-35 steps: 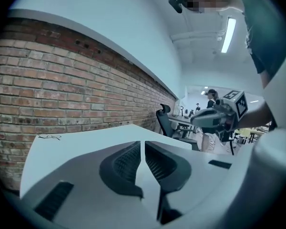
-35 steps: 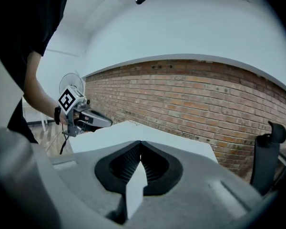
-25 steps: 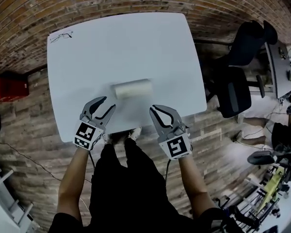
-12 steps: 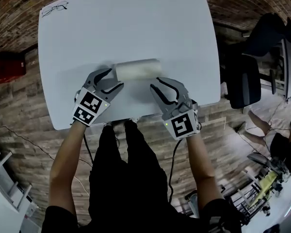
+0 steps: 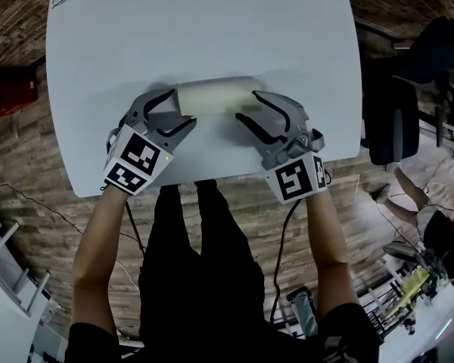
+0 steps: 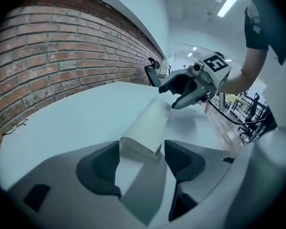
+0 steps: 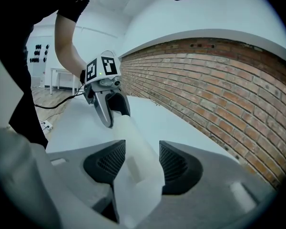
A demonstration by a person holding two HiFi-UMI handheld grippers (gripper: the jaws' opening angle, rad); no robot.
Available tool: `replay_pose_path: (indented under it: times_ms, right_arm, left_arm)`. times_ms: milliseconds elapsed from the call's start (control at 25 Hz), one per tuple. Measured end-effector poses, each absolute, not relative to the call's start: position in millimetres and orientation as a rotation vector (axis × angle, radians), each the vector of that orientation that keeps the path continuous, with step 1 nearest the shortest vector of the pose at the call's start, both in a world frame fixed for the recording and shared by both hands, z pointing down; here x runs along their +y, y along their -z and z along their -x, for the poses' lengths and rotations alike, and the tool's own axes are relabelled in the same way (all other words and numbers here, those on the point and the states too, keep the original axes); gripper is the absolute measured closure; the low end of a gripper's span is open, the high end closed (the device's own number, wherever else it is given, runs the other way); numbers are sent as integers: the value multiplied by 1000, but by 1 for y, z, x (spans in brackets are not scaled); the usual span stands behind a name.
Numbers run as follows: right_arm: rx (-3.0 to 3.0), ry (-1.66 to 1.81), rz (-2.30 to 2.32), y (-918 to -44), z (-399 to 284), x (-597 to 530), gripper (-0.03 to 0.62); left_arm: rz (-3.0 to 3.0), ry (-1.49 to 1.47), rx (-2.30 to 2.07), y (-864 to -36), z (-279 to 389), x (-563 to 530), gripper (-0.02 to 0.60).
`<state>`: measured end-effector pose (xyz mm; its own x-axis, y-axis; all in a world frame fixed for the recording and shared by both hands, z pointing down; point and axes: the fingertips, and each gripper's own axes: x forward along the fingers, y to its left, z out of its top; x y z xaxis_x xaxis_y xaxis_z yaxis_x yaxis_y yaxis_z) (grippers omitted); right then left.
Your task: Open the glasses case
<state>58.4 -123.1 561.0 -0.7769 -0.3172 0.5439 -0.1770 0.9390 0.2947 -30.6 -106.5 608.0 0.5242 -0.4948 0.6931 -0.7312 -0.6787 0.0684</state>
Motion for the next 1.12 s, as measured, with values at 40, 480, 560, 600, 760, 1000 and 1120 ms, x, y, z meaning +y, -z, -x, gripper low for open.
replay_pose_path:
  times_ms: [40, 480, 560, 600, 760, 1000, 1120]
  right_arm:
    - [-2470, 318, -332, -563, -57, -123, 386]
    - [-2404, 385, -176, -589, -52, -126, 338]
    - [-2402, 386, -169, -590, -52, -126, 338]
    - [-2401, 387, -166, -590, -52, -127, 338]
    - [-2404, 388, -149, -590, -51, -128, 338]
    - [-2360, 448, -97, -596, -51, -129, 338]
    - [-2340, 473, -71, -599, -49, -130, 338]
  left_arm:
    - [-2415, -937, -1013, -609, 31, -108, 302]
    - [-2382, -932, -963, -613, 33, -114, 295]
    - [-2375, -917, -959, -611, 34, -115, 295]
    - [-2373, -920, -956, -612, 33, -115, 295]
    - [-2372, -942, -953, -613, 33, -115, 295]
    - [-2380, -945, -953, -614, 33, -115, 298]
    - [-2380, -948, -952, -616, 34, -115, 298]
